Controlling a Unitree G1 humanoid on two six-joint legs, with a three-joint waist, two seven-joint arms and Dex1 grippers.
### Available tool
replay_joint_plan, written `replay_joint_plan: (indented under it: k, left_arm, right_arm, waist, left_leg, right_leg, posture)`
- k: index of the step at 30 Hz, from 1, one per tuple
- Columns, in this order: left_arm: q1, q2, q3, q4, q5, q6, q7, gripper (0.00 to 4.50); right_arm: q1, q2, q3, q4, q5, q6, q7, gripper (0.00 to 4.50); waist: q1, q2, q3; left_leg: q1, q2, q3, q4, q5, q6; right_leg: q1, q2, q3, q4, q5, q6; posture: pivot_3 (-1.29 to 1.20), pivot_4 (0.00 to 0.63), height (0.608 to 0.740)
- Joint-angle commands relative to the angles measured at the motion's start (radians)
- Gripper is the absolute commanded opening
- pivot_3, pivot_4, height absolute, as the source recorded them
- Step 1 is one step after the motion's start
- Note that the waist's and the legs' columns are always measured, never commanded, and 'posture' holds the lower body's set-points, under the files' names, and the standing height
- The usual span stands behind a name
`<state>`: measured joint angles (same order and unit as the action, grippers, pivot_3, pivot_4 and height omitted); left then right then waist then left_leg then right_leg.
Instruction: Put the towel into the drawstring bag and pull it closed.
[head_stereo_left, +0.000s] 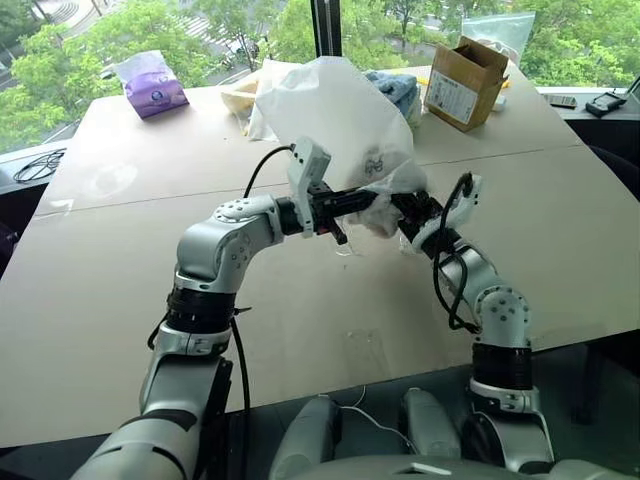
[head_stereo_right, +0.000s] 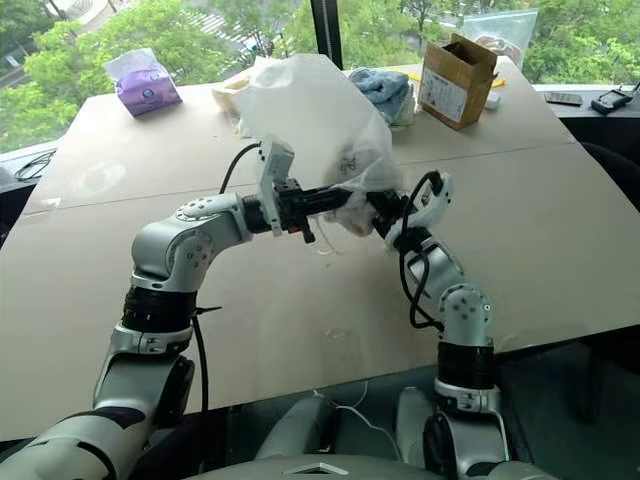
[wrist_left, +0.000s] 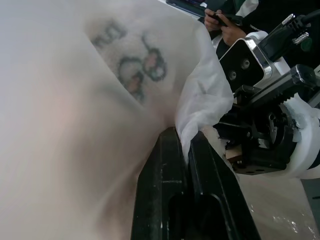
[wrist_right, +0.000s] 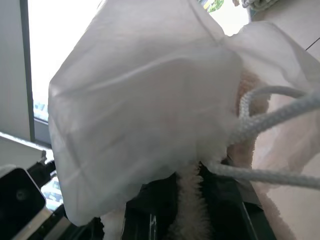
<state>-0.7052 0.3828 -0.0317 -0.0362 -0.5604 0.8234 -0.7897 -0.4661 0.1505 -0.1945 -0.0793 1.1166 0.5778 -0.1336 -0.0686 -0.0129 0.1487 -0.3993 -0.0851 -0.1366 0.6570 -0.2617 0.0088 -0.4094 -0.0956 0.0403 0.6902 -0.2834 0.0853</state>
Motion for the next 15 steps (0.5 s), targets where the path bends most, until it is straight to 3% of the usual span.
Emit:
replay_joint_plan:
  k: [1, 5, 8, 11, 15]
  left_arm:
    - [-0.015, -0.007, 0.016, -0.05, -0.032, 0.015, 0.01, 0.0]
    - [-0.022, -0.009, 0.016, -0.035, -0.023, 0.005, 0.017, 0.0]
    - [-0.024, -0.012, 0.019, -0.033, -0.023, 0.003, 0.022, 0.0]
    - [-0.022, -0.014, 0.017, -0.037, -0.026, 0.004, 0.021, 0.0]
    - [-0.028, -0.033, 0.029, -0.029, -0.033, 0.003, 0.037, 0.0]
  right_arm:
    - [-0.032, 0.005, 0.058, -0.042, -0.036, 0.015, 0.045, 0.02]
    - [-0.05, 0.038, 0.001, -0.002, -0.023, -0.018, -0.014, 0.02]
    - [-0.024, -0.018, 0.07, -0.032, -0.067, 0.038, 0.053, 0.02]
    - [-0.055, 0.05, -0.044, 0.007, 0.003, -0.033, -0.053, 0.02]
    - [-0.01, -0.011, 0.074, -0.066, -0.03, 0.065, 0.06, 0.02]
  waist:
    - [0.0, 0.0, 0.0]
    - [-0.002, 0.0, 0.0]
    - [-0.001, 0.0, 0.0]
    - [-0.001, 0.0, 0.0]
    - [-0.002, 0.0, 0.0]
  left_leg:
    - [0.0, 0.0, 0.0, 0.001, 0.0, 0.0]
    - [0.0, 0.001, 0.002, 0.0, 0.0, 0.0]
    - [0.0, 0.0, 0.003, 0.001, 0.0, 0.0]
    - [0.0, 0.001, 0.003, 0.001, 0.0, 0.0]
    - [0.0, 0.001, 0.003, 0.0, 0.0, 0.0]
  right_leg:
    - [0.0, 0.0, 0.0, 0.001, 0.0, 0.0]
    - [-0.003, 0.001, 0.003, 0.004, 0.0, 0.0]
    - [-0.003, 0.001, 0.003, 0.004, 0.0, 0.0]
    - [-0.003, 0.001, 0.004, 0.004, 0.0, 0.0]
    - [-0.003, 0.001, 0.004, 0.004, 0.0, 0.0]
  posture:
    - [0.0, 0.15, 0.74]
    - [0.0, 0.15, 0.74]
    - [0.0, 0.15, 0.74]
    - [0.0, 0.15, 0.74]
    - [0.0, 0.15, 0.74]
